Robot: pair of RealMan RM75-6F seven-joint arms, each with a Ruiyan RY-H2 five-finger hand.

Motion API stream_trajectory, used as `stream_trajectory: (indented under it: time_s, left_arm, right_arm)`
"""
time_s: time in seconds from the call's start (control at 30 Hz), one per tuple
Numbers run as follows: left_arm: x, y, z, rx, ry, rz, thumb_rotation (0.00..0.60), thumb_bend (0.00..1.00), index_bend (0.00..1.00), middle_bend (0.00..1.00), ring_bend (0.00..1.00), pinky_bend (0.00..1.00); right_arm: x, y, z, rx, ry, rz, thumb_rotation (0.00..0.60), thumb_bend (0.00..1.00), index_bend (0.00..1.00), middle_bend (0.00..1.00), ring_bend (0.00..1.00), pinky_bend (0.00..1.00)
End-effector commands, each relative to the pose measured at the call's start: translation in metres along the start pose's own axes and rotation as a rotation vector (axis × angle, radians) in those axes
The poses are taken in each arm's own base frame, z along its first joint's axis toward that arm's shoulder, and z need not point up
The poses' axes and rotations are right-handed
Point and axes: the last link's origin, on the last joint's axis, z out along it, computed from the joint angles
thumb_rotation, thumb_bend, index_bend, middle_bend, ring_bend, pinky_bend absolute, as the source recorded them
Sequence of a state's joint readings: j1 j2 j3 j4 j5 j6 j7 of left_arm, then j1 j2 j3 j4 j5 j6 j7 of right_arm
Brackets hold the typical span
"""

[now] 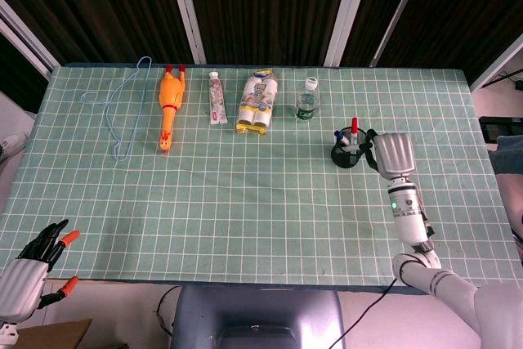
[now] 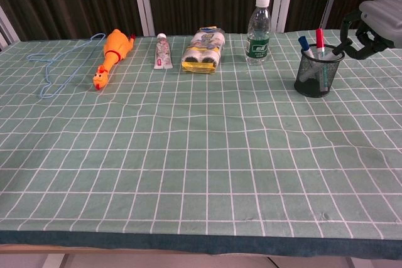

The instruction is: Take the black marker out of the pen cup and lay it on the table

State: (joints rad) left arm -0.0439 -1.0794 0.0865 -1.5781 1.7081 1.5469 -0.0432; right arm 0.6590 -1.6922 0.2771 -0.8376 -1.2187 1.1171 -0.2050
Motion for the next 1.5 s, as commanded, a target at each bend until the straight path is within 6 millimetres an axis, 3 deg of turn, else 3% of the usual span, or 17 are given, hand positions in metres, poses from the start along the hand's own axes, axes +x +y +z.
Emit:
stream_trajectory:
  time_s: [0.03, 0.37, 0.57, 0.8, 1.07, 1.23, 1.5]
  left_arm:
    - [0.0, 0.0, 0.0, 0.0, -0.001, 0.0, 0.6, 0.25, 0.18, 0.02, 0.0, 0.23]
    - [0.0, 0.0, -0.001, 0.001, -0.002, -0.001, 0.6, 0.25, 0.18, 0.02, 0.0, 0.23]
    - [-0.001, 0.001, -0.001, -0.003, -0.003, 0.005, 0.6, 0.25, 0.18, 0.02, 0.0, 0.23]
    - [-0.001, 0.001, -0.001, -0.002, -0.002, 0.005, 0.6, 0.25, 0.18, 0.02, 0.0, 0.23]
    - [0.0, 0.0, -0.001, 0.0, 0.002, 0.0, 0.6, 0.25, 0.18, 0.02, 0.0, 0.23]
    - [0.0, 0.001, -0.001, -0.004, -0.001, 0.001, 0.6, 0.25, 0.18, 0.02, 0.0, 0.23]
    - [-0.001, 0.002, 0.0, -0.002, -0.006, 0.004, 0.6, 0.25, 0.18, 0.02, 0.0, 0.23]
  right_arm:
    - [0.009, -0.001, -0.004, 0.01, 0.027, 0.012, 0.6, 1.0, 0.83, 0.98, 1.0, 1.0]
    - [0.066, -0.014, -0.046, 0.062, 0.16, 0.045, 0.6, 1.0, 0.86, 0.98, 1.0, 1.0]
    - [0.085, -0.024, -0.073, 0.117, 0.175, 0.043, 0.6, 1.0, 0.86, 0.98, 1.0, 1.0]
    - [0.082, -0.031, -0.094, 0.174, 0.12, 0.029, 0.6, 1.0, 0.86, 0.98, 1.0, 1.0]
    - [0.073, -0.024, -0.109, 0.154, 0.041, -0.07, 0.6, 1.0, 0.86, 0.98, 1.0, 1.0]
    - [0.072, -0.013, -0.117, 0.067, -0.027, -0.244, 0.6, 1.0, 0.86, 0.98, 1.0, 1.0]
    - [0.054, -0.023, -0.103, -0.028, -0.196, -0.431, 0.6, 1.0, 0.86, 0.98, 1.0, 1.0]
